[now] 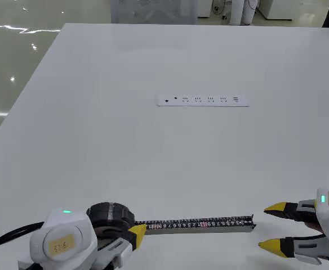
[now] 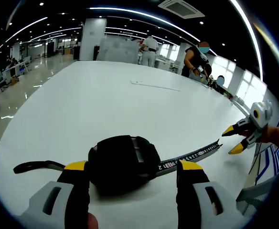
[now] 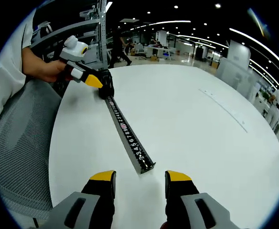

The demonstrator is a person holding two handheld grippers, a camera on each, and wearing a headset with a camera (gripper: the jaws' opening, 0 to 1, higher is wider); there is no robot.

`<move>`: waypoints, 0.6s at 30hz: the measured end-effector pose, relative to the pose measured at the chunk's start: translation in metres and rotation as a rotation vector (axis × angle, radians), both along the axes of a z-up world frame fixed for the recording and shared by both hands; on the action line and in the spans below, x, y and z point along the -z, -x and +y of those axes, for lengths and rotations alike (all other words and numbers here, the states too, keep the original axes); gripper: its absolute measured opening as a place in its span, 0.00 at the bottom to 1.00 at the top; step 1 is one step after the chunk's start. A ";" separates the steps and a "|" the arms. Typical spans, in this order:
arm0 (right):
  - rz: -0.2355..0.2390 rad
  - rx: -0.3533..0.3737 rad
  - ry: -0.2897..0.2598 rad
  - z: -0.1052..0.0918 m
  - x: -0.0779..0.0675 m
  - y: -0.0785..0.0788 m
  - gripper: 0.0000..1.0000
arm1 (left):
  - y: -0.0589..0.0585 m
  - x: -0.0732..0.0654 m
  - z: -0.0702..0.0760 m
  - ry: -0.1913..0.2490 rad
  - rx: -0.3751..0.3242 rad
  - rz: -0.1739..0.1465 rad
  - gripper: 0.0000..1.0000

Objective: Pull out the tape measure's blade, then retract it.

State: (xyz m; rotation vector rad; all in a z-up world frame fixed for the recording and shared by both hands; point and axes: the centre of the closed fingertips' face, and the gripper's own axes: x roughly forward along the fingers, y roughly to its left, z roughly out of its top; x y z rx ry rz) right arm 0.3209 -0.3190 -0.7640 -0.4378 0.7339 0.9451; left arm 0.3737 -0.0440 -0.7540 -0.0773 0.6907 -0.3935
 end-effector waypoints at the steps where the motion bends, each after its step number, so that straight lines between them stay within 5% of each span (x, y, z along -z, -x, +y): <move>1: 0.002 -0.008 0.002 0.000 0.001 -0.001 0.39 | -0.001 0.000 0.001 -0.001 -0.009 0.001 0.69; 18: 0.047 -0.127 0.037 0.005 0.015 -0.009 0.31 | -0.008 0.006 0.006 0.006 -0.085 0.022 0.64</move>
